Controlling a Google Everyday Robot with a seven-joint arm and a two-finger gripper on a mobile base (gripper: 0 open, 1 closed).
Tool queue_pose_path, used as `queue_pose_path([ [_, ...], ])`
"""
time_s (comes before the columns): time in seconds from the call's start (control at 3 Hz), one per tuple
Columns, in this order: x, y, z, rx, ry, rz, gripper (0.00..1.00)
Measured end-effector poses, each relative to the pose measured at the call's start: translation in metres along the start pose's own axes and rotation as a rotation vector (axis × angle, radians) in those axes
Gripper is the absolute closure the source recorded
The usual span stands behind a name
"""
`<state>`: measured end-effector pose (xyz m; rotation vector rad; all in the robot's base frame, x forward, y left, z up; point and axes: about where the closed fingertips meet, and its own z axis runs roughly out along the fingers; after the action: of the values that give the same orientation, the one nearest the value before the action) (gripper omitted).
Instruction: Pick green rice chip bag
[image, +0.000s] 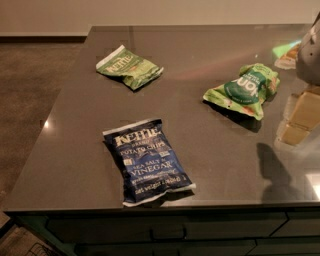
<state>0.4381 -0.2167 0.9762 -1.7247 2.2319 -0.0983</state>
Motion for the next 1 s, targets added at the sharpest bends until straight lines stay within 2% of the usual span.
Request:
queue_pose_path([
  [0.67,-0.002,-0.007,0.003,0.018,-0.009,-0.017,0.0],
  [1.0,-0.006,-0.024,0.013,0.047,-0.03,-0.057,0.0],
])
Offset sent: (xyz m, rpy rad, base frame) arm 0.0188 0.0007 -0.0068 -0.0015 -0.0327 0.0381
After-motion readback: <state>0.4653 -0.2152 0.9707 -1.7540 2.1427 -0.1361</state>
